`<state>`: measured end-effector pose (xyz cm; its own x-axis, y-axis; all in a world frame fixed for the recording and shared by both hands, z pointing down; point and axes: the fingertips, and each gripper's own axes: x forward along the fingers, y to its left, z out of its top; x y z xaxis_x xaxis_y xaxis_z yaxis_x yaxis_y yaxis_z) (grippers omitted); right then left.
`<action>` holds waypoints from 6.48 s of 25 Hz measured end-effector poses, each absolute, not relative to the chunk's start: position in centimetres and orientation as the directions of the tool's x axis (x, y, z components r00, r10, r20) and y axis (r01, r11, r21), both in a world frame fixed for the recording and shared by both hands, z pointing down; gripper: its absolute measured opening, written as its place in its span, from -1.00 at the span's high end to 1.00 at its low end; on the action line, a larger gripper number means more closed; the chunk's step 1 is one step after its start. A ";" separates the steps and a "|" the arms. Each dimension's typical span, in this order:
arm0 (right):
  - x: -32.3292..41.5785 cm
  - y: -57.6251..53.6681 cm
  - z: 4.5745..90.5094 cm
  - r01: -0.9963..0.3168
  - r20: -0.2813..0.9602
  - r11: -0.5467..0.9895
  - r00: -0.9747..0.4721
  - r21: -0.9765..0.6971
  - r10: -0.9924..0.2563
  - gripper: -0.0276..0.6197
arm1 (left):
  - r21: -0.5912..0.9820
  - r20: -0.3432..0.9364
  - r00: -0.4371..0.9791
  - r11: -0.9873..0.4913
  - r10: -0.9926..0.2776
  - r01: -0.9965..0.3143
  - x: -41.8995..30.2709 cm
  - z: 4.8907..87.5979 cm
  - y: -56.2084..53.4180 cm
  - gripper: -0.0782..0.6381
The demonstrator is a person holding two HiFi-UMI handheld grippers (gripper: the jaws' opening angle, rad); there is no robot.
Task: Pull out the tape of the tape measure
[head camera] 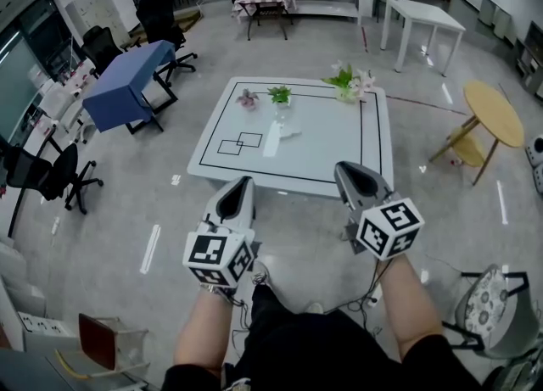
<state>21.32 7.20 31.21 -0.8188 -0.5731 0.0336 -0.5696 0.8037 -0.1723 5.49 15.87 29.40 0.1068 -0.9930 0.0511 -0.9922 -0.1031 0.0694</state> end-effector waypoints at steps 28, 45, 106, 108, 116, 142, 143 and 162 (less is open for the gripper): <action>6.3 -8.0 33.4 -0.704 0.107 0.696 -0.710 -0.142 -0.696 0.24 | 0.099 0.099 0.311 -0.302 -0.945 -0.948 -11.9 33.4 -2.7 0.07; -0.3 -13.3 34.3 -0.763 0.134 0.635 -0.647 -0.124 -0.751 0.23 | 0.128 0.096 0.440 -0.427 -0.893 -0.895 -18.7 34.7 -9.3 0.07; -1.4 -24.4 62.2 0.055 0.763 0.997 -0.646 0.048 -0.002 0.19 | 0.205 0.268 0.198 -0.145 -0.943 -0.968 -13.7 45.9 -19.5 0.06; -1.4 -24.7 63.3 0.074 0.777 0.996 -0.630 0.048 0.009 0.19 | 0.209 0.274 0.187 -0.131 -0.944 -0.969 -13.8 46.2 -19.5 0.06; -1.8 -25.3 66.7 0.152 0.818 0.985 -0.575 0.081 0.022 0.26 | 0.220 0.290 0.143 -0.079 -0.946 -0.972 -14.8 47.3 -19.2 0.06; -2.0 -25.6 66.9 -0.244 0.780 0.968 -0.616 -0.055 -0.111 0.52 | 0.238 0.284 0.186 -0.119 -0.941 -0.964 -14.6 47.1 -18.1 0.06; -2.0 -25.7 66.8 -0.273 0.779 0.960 -0.616 -0.069 -0.119 0.52 | 0.239 0.283 0.189 -0.121 -0.940 -0.964 -14.6 47.0 -18.0 0.06; -0.2 -23.9 52.0 -0.532 0.614 0.808 -0.733 -0.253 -0.291 0.53 | 0.231 0.251 0.351 -0.296 -0.902 -0.927 -10.9 44.4 -17.6 0.07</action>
